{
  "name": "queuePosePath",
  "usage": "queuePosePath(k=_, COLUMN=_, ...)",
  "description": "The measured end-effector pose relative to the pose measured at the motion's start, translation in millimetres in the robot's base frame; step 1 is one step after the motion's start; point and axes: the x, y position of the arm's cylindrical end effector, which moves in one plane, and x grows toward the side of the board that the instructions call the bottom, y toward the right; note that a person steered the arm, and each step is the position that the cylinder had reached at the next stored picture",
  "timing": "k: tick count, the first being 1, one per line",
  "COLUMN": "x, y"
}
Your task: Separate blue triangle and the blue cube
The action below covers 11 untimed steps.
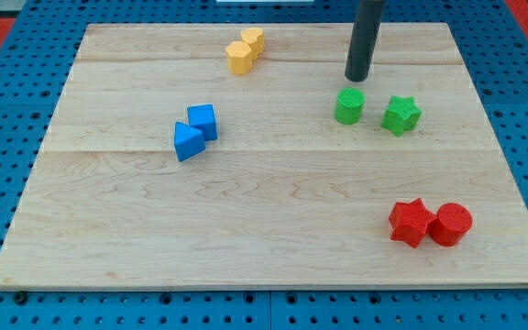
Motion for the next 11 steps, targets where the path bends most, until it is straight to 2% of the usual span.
queuePosePath(k=1, x=2.9, y=-60.1)
queuePosePath(k=2, x=4.2, y=-72.3)
queuePosePath(k=3, x=71.2, y=-90.2)
queuePosePath(k=4, x=113.2, y=-108.3)
queuePosePath(k=6, x=54.7, y=-177.9)
queuePosePath(k=7, x=81.4, y=-122.4)
queuePosePath(k=8, x=120.1, y=-164.7)
queuePosePath(k=9, x=95.9, y=-234.1)
queuePosePath(k=10, x=45.8, y=-254.7)
queuePosePath(k=11, x=59.8, y=-258.2)
